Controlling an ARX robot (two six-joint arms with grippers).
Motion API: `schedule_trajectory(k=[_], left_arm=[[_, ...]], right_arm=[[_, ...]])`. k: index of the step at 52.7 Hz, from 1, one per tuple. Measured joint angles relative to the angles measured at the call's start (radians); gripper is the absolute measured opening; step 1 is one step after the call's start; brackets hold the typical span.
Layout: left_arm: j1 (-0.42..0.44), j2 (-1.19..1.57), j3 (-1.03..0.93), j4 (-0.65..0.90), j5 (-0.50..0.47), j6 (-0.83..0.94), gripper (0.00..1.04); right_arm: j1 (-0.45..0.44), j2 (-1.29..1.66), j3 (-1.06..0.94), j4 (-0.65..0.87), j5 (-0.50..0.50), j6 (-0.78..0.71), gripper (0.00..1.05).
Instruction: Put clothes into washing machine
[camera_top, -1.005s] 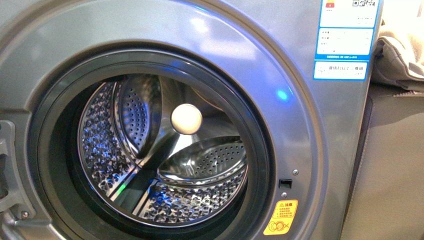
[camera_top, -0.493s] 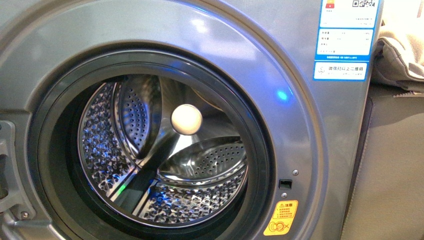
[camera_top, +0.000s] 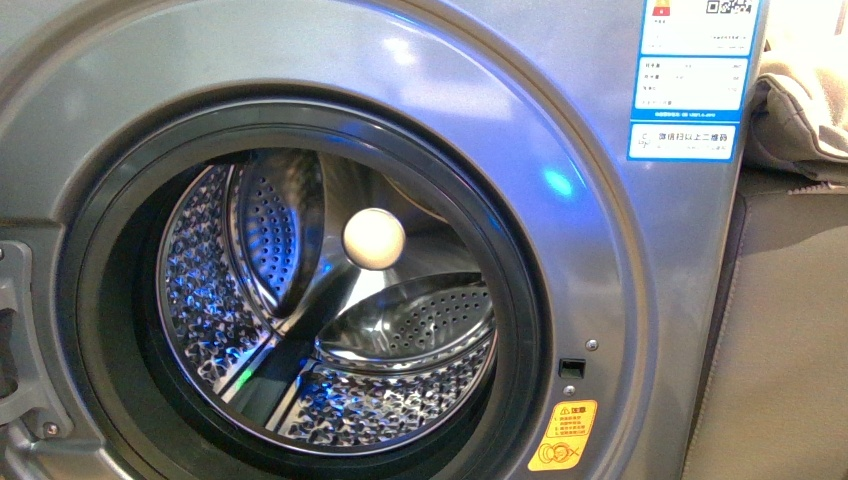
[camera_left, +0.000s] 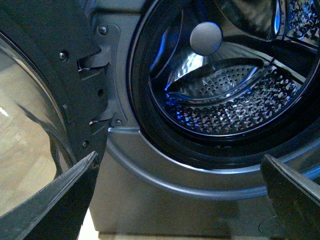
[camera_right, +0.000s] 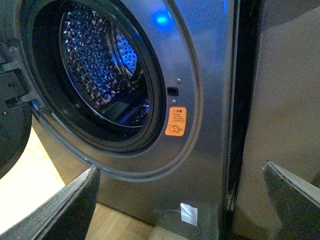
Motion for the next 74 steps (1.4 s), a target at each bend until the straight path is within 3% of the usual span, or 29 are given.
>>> schedule_trajectory(k=[14, 23, 32, 38, 46, 57, 74], left_arm=[[0.0, 0.0, 0.0, 0.0, 0.0, 0.0, 0.98], [0.0, 0.0, 0.0, 0.0, 0.0, 0.0, 0.98], [0.0, 0.0, 0.0, 0.0, 0.0, 0.0, 0.98], [0.0, 0.0, 0.0, 0.0, 0.0, 0.0, 0.98], [0.0, 0.0, 0.0, 0.0, 0.0, 0.0, 0.98], [0.0, 0.0, 0.0, 0.0, 0.0, 0.0, 0.98], [0.0, 0.0, 0.0, 0.0, 0.0, 0.0, 0.98]], right_arm=[[-0.177, 0.256, 0.099, 0.331, -0.115, 0.078, 0.97], [-0.411, 0.506, 0.214, 0.628, -0.209, 0.168, 0.97], [-0.597, 0.737, 0.325, 0.818, -0.235, 0.24, 0.97], [-0.688, 0.88, 0.402, 0.812, -0.233, 0.237, 0.97], [-0.784, 1.122, 0.518, 0.694, -0.205, 0.189, 0.97], [-0.805, 1.359, 0.539, 0.621, -0.146, 0.043, 0.97], [-0.784, 1.713, 0.566, 0.653, -0.017, -0.123, 0.97]])
